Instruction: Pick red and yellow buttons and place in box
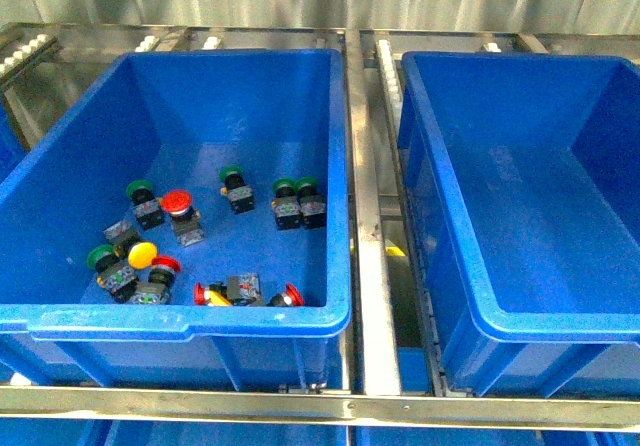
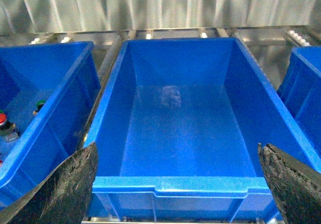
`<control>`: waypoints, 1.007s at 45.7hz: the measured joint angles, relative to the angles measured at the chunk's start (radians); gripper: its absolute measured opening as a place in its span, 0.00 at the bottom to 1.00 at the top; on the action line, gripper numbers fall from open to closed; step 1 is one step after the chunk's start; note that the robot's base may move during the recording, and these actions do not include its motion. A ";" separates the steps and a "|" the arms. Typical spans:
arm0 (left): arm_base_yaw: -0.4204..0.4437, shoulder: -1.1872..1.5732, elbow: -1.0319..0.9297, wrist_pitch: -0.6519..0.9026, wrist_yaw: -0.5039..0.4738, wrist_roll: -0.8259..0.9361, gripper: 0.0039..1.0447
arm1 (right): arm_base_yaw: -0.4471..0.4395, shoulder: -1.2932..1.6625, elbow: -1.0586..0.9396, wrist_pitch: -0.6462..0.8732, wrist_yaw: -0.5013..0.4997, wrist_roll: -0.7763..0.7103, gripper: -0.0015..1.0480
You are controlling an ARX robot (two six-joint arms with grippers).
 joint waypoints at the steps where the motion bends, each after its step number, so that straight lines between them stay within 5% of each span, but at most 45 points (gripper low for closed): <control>1: 0.000 0.000 0.000 0.000 0.000 0.000 0.92 | 0.000 0.000 0.000 0.000 0.002 0.000 0.93; 46: 0.000 0.000 0.000 0.000 0.003 0.000 0.92 | 0.000 0.000 0.000 0.000 0.006 0.000 0.93</control>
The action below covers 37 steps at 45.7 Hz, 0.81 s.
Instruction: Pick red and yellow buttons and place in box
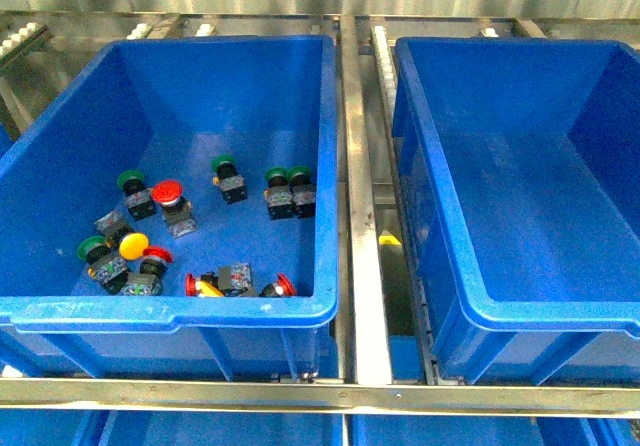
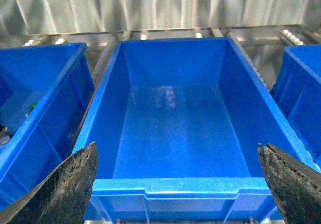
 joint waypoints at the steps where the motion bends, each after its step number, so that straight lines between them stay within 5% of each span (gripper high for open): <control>1: 0.000 0.000 0.000 0.000 0.000 0.000 0.92 | 0.000 0.000 0.000 0.000 0.000 0.000 0.93; 37: 0.000 0.000 0.000 0.000 0.000 0.000 0.92 | 0.000 0.000 0.000 0.000 0.000 0.000 0.93</control>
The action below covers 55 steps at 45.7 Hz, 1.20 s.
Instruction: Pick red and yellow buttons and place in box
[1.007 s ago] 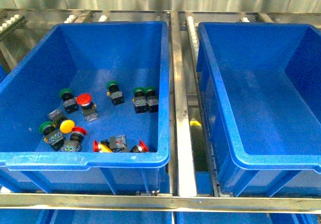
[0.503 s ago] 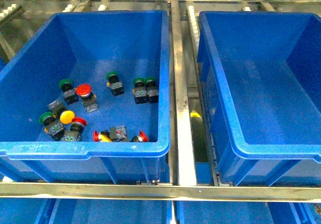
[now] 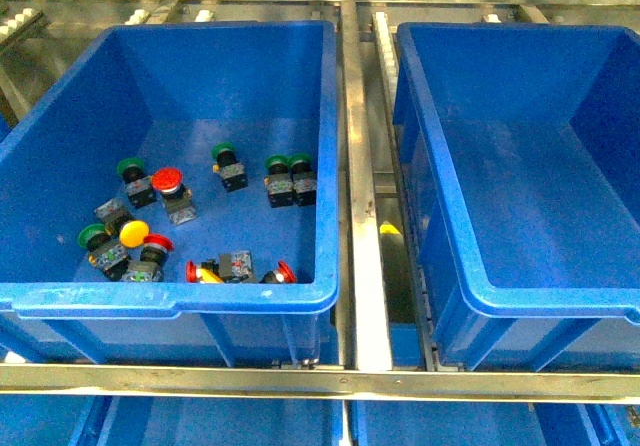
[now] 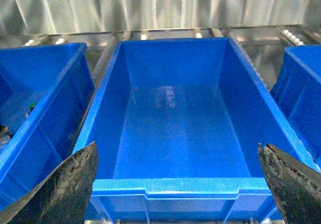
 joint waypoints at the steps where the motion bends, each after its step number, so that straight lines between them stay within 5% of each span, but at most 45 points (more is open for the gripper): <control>1: 0.000 0.000 0.000 0.000 0.000 0.000 0.92 | 0.000 0.000 0.000 0.000 0.000 0.000 0.93; 55: 0.000 0.000 0.000 0.000 0.000 0.000 0.92 | 0.000 0.000 0.000 0.000 0.000 0.000 0.93</control>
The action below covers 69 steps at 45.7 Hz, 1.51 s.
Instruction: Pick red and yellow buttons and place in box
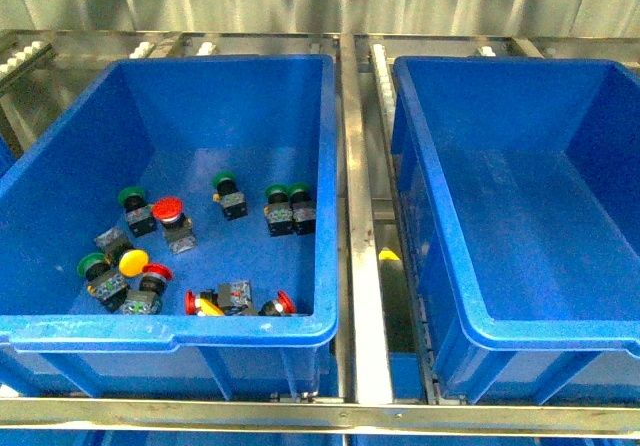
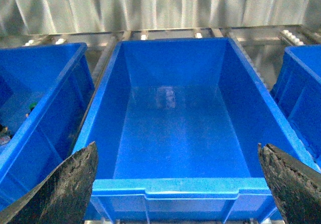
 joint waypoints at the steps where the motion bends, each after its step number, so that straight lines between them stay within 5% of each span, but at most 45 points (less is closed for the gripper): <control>1: 0.000 0.000 0.000 0.000 0.000 0.000 0.92 | 0.000 0.000 0.000 0.000 0.000 0.000 0.93; 69: 0.000 0.000 0.000 0.000 0.000 0.000 0.92 | 0.000 0.000 0.000 0.000 0.000 0.000 0.93</control>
